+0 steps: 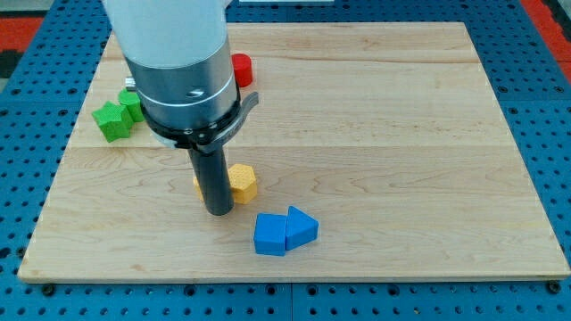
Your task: Move the red star diagonally towards the top left of the red circle
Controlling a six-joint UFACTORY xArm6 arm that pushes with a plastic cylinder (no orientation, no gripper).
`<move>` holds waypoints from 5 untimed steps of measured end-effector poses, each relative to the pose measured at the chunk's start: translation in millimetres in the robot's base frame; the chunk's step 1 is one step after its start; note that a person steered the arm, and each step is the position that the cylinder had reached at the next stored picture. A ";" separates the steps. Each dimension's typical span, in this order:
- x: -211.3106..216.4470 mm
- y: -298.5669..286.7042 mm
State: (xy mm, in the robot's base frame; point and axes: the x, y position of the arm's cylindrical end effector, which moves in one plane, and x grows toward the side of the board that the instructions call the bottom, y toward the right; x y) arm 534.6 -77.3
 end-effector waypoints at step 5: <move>-31.3 9.1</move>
State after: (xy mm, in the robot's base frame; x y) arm 503.3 -68.2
